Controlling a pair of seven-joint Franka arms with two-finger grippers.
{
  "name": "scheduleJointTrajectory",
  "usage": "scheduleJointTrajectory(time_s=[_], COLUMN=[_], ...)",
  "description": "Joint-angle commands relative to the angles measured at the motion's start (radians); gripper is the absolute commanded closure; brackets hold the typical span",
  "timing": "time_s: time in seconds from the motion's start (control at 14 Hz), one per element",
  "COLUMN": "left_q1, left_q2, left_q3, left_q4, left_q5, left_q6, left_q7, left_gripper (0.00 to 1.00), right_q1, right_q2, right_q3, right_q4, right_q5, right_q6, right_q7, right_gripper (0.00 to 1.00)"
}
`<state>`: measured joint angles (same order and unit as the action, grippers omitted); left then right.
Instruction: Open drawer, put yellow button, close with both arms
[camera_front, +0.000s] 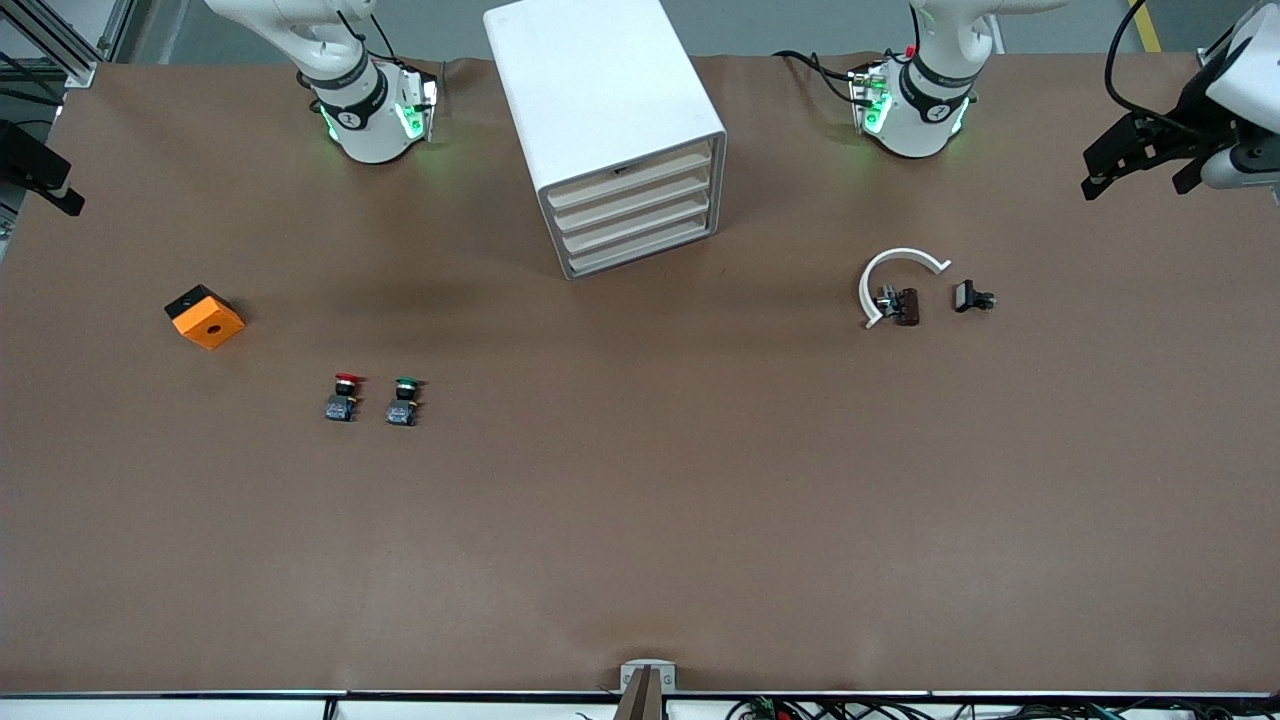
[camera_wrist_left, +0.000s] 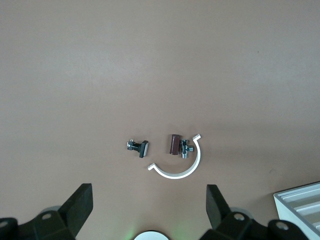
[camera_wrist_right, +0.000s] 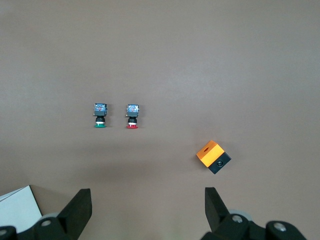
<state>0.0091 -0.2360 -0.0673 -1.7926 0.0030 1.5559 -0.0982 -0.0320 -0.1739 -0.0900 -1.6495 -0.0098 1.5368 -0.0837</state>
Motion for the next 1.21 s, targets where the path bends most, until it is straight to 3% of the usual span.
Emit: scheduleJointTrajectory(time_s=[0.0, 1.14], left_q1=[0.008, 0.0], left_q2=[0.023, 0.029], left_q3=[-0.011, -0.014], left_q4=[0.032, 0.058], left_q5=[-0.014, -0.011], left_q6=[-0.027, -0.027], left_q7=[0.023, 0.023], left_gripper=[0.0, 0.0], right_q1=[0.003, 0.004], right_q2=[-0.022, -0.013], right_q3=[-0.004, -0.001], right_q4=[-0.023, 0.019], right_q5=[0.011, 0.013], right_q6=[0.012, 0.008], right_q7=[-0.007, 0.01], right_gripper=[0.0, 0.0])
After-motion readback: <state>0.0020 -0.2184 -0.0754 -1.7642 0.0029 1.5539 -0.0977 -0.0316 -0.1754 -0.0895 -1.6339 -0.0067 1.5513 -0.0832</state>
